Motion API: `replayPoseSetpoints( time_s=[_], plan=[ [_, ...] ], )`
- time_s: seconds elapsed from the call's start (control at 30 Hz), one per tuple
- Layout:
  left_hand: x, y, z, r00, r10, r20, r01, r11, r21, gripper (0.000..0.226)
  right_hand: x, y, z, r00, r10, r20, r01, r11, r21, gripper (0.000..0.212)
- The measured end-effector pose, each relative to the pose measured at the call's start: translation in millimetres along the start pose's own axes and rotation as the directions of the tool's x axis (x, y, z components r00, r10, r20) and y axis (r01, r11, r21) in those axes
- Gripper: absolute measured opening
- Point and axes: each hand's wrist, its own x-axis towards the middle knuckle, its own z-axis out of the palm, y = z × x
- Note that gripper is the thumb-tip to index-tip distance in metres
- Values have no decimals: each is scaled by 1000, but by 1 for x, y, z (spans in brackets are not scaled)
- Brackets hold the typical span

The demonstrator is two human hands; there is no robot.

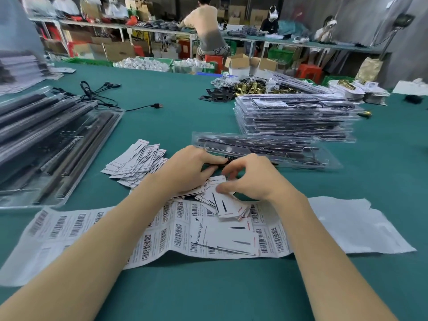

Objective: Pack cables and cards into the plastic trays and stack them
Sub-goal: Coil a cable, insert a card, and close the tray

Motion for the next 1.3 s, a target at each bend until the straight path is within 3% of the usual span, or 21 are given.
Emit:
replayPoseSetpoints(
  time_s=[0.07,0.13,0.2,0.27,0.37,0.43,0.6,0.8,0.9,1.0,1.2,1.3],
  plan=[
    [1,0,0,1000,-11,-6,11,1000,-6,36,1,4,-6,999,2,-36,1,996,88,21],
    [3,1,0,1000,-19,-2,19,1000,10,35,-2,12,-14,998,67,7,-67,957,282,17],
    [3,3,1,1000,-15,7,15,1000,21,34,-8,23,-23,982,157,102,-187,856,482,16],
    [3,4,1,1000,-2,-9,2,1000,14,33,-13,36,-31,961,257,99,-261,732,630,15],
    [1,5,0,999,17,-46,-17,1000,-3,29,-16,49,-37,925,373,72,-263,493,829,16],
    [1,6,2,998,9,-55,-9,1000,7,28,-16,52,-35,921,379,84,-253,420,872,16],
    [2,9,6,987,-104,-119,104,995,-6,33,-11,48,-25,926,373,56,-220,415,883,28],
    [6,13,5,966,-166,-198,154,985,-75,42,-9,42,-18,936,353,4,-166,429,888,19],
    [5,14,10,959,-162,-234,143,985,-96,30,-9,41,-15,940,342,8,-174,456,873,17],
    [4,12,12,949,-162,-269,138,985,-107,27,-8,42,-14,941,336,39,-184,411,893,15],
    [5,-2,-5,998,-58,31,62,992,-106,35,-5,45,-13,931,353,89,-216,340,915,16],
    [0,-6,-10,996,-26,90,40,987,-157,46,-4,45,-13,929,359,87,-214,331,919,18]
  ],
)
